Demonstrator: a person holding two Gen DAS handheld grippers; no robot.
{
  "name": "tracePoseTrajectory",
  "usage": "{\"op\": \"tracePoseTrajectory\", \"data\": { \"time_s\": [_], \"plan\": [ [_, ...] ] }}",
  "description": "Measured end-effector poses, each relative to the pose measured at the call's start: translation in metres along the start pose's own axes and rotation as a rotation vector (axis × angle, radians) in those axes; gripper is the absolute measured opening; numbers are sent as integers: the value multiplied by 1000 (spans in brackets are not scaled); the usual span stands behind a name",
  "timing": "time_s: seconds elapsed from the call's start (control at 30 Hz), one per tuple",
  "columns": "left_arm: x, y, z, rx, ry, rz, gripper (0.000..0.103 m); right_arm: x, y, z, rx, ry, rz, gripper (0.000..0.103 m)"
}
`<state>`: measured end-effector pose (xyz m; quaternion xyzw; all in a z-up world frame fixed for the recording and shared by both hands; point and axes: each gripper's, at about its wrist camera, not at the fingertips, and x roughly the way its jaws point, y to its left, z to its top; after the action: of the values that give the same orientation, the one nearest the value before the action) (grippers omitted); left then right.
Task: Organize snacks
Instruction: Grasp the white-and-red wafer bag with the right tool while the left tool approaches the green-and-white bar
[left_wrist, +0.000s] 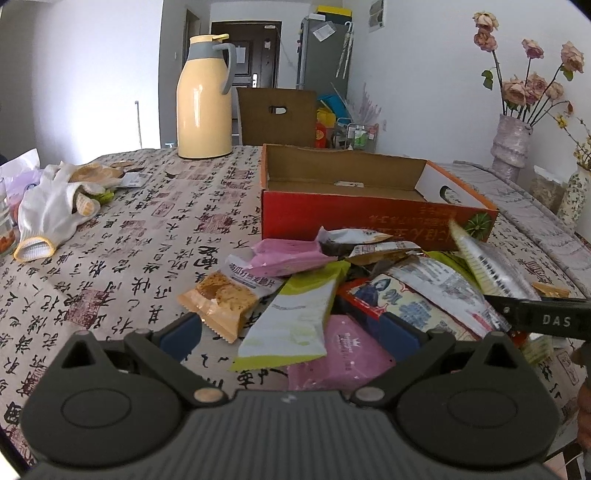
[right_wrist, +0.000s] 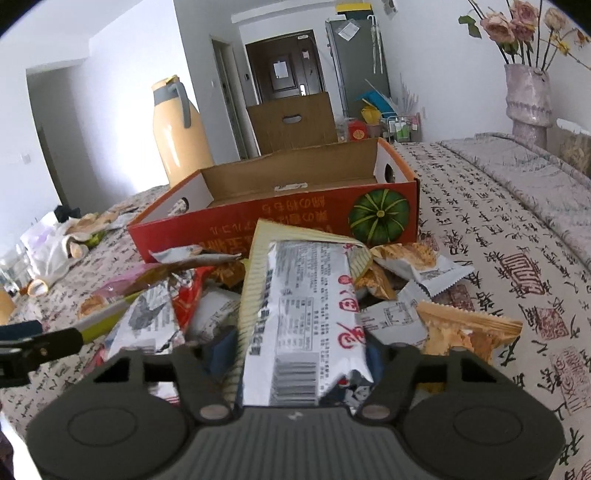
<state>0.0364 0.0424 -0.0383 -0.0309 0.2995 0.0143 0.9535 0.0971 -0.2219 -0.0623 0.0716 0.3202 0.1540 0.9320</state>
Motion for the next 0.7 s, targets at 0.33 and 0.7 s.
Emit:
{"op": "tracePoseTrajectory", "data": {
  "time_s": [0.33,0.7],
  "plan": [
    [3,3,4,2,9,10,103,-26,6,-1,-40,-94,-18,36],
    [13,9,25,37,24,12,103,-45,4,3,-65,-185,-56,33]
  ]
}}
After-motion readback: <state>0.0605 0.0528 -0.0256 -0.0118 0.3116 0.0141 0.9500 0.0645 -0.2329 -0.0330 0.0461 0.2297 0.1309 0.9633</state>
